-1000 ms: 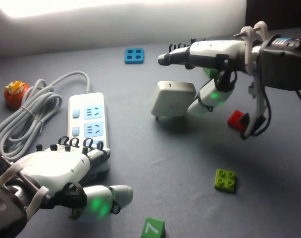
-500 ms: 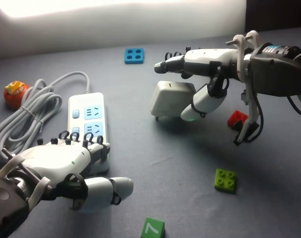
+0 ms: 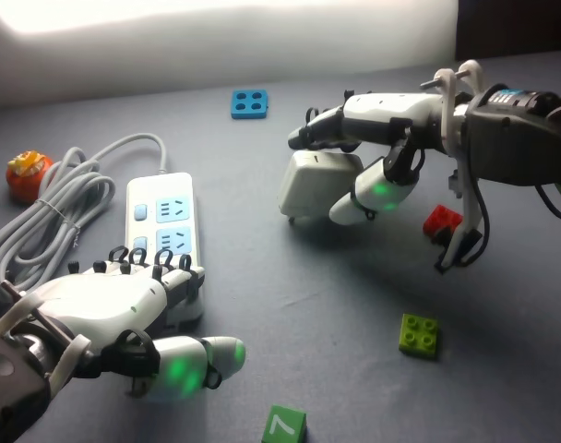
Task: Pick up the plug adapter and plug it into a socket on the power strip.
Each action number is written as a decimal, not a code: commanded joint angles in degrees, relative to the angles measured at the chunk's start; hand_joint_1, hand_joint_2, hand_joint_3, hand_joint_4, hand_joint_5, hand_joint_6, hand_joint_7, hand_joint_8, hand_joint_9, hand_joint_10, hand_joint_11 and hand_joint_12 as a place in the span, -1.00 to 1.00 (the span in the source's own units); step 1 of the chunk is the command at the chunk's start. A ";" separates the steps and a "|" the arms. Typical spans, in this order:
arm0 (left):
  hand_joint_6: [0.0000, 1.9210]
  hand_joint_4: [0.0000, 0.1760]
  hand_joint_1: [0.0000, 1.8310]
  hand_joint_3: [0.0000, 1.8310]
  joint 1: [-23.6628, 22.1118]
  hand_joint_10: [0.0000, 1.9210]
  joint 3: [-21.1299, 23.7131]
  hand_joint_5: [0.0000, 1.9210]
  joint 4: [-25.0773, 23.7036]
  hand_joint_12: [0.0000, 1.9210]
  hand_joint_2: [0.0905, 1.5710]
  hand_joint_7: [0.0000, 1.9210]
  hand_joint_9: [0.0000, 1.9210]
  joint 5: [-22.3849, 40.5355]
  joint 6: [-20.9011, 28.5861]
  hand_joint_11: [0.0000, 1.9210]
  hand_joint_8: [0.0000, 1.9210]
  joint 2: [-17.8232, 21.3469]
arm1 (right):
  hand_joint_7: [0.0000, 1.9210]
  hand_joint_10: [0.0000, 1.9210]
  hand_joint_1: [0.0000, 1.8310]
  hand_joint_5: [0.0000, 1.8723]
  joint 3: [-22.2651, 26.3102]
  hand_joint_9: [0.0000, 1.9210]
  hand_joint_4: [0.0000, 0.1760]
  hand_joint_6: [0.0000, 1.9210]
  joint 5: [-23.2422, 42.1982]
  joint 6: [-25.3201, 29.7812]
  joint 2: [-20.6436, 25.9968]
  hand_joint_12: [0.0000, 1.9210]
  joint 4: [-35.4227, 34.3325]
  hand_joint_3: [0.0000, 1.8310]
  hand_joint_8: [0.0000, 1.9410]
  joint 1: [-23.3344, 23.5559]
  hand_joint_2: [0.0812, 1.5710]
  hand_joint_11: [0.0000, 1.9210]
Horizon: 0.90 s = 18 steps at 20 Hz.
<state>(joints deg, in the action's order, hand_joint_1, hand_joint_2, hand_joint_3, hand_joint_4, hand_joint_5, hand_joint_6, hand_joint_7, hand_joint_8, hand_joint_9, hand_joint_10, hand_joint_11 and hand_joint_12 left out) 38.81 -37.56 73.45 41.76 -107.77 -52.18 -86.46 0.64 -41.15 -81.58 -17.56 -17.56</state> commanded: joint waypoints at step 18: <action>-0.99 -1.00 -1.00 -1.00 0.23 -1.00 -0.35 -0.85 -0.52 -0.88 0.55 -0.85 -0.89 -4.05 -3.20 -0.97 -1.00 1.21 | -0.16 -0.98 0.41 -0.18 -2.61 -0.17 -1.00 -0.99 8.05 0.47 -2.08 -0.07 -0.20 -1.00 -1.00 -0.93 0.28 -0.55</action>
<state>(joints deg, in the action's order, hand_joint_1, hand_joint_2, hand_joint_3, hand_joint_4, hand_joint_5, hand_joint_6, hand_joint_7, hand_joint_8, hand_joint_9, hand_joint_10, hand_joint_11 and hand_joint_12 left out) 38.94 -37.87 73.32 37.65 -110.83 -50.65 -88.84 2.90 -41.06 -83.85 -17.54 -18.76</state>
